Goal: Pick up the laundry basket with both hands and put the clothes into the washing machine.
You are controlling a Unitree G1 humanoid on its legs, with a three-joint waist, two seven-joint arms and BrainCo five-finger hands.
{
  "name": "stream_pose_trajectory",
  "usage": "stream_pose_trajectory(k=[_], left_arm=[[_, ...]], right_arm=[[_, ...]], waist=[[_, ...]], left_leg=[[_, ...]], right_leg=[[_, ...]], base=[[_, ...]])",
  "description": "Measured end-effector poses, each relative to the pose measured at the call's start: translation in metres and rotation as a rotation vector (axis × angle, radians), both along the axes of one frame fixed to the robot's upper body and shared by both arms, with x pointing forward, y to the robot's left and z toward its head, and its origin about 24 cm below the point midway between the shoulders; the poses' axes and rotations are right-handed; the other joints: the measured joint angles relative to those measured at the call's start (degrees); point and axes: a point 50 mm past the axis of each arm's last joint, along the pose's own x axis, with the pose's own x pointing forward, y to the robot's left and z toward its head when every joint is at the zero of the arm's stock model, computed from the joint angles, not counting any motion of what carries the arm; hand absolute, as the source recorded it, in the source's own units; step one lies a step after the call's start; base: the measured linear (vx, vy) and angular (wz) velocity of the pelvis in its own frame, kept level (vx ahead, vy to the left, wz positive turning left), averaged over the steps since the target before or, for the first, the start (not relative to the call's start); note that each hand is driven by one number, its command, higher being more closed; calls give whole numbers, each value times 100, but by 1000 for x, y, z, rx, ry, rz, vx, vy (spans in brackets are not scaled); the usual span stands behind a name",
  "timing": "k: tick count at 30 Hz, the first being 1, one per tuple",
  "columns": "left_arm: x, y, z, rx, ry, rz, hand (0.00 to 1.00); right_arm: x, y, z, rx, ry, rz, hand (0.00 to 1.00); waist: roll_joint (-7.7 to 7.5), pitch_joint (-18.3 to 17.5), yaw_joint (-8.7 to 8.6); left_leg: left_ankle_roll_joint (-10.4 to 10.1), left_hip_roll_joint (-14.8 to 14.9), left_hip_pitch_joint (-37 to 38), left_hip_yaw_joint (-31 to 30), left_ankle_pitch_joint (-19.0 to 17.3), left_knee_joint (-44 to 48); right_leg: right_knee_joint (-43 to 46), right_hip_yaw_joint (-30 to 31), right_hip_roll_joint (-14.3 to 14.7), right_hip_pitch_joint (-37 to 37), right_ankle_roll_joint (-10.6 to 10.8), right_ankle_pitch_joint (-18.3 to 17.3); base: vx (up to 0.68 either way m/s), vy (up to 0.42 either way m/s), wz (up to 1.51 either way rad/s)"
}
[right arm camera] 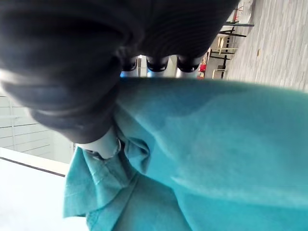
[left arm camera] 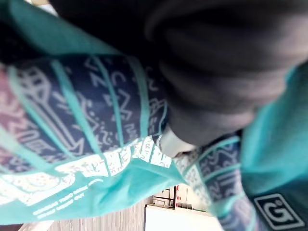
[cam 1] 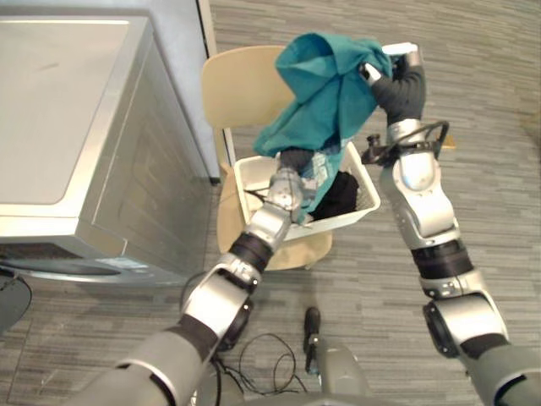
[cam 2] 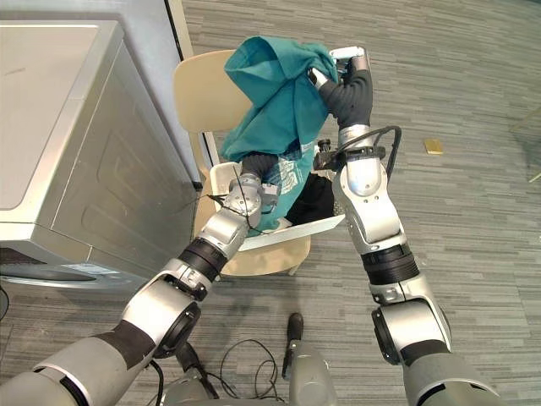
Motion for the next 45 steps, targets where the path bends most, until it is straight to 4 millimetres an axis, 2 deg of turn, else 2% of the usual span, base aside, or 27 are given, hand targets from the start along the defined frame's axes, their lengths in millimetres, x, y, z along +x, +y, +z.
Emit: stream_pose_trajectory(k=[7,13,14,16,19,26,30,31,33,35,38,39,40,41,43,45], left_arm=[[2,22,0,-39,-24,68,100],[-1,48,25,-93,-144,111,100],[-1,50,26,-96,-152,113,100],[-3,57,26,-128,-164,120,100],[-4,67,27,-168,-173,133,100],[-8,81,47,-195,-265,136,100],[-9,88,49,-218,-284,158,100],[-11,90,46,-220,-283,160,100],[-12,90,45,-222,-284,152,100],[-14,88,49,-228,-302,123,100],[-16,88,53,-231,-328,107,100],[-18,88,56,-234,-348,97,100],[-23,88,60,-239,-378,81,100],[-25,90,61,-242,-391,80,100],[-37,103,55,-255,-424,100,100],[-45,114,48,-273,-432,128,100]], right_arm=[[-1,-15,-20,21,59,-46,0],[-6,-45,-53,43,157,-151,0],[-8,-48,-56,42,169,-159,0],[-17,-62,-70,39,201,-207,0],[-25,-77,-90,34,274,-259,0],[-54,-110,-159,-44,544,-395,0],[-75,-128,-211,3,763,-485,0],[-87,-134,-234,10,862,-532,0],[-99,-141,-255,7,968,-582,0],[-118,-145,-286,-6,1120,-631,0],[-137,-140,-318,-5,1281,-637,0],[-149,-135,-335,1,1365,-627,0],[-168,-128,-356,14,1479,-605,0],[-175,-125,-364,19,1523,-595,0],[-203,-111,-389,-1,1694,-533,0],[-216,-101,-401,-54,1782,-473,0]], waist=[[14,-8,-5],[60,-35,1],[86,-51,2],[268,-160,0],[419,-251,2],[449,-272,-8],[503,-436,-6],[534,-538,-7],[563,-564,-15],[566,-585,-1],[569,-589,19],[571,-591,48],[584,-614,146],[599,-627,173],[665,-684,293],[697,-704,391]], left_leg=[[0,-5,138,-2,-1,0],[-17,-24,241,-12,-53,1],[-17,-24,257,-16,-67,1],[-17,-45,272,-54,-108,2],[-14,-60,284,-115,-113,3],[24,-117,410,-251,-198,-4],[34,-200,399,-320,-232,-31],[46,-240,396,-349,-239,-4],[50,-269,404,-473,-237,2],[51,-279,407,-617,-237,5],[53,-283,411,-774,-236,7],[56,-286,412,-867,-236,9],[74,-297,414,-944,-243,10],[95,-307,416,-980,-252,11],[221,-365,341,-1164,-313,153],[336,-388,142,-1331,-390,405]], right_leg=[[-62,30,8,141,6,5],[-131,36,0,272,27,19],[-146,30,1,300,27,19],[-194,-11,-20,370,44,26],[-205,-46,-41,411,48,23],[-226,-110,-111,615,171,-64],[-284,-149,-191,677,216,-55],[-284,-174,-233,701,210,-48],[-283,-267,-278,789,219,-53],[-281,-395,-303,891,242,-76],[-252,-535,-325,1016,295,-171],[-183,-605,-345,1063,354,-277],[-40,-655,-379,1065,365,-404],[14,-655,-390,1067,377,-450],[231,-730,-475,1083,413,-649],[364,-780,-518,1087,400,-766]], base=[[2,16,-2],[2,23,0],[19,31,5],[31,39,8],[24,39,7],[-16,41,8],[14,41,9],[69,43,14],[70,38,25],[47,32,30],[15,17,32],[19,9,39],[21,6,37],[30,2,30],[45,-3,36],[34,-14,52]])
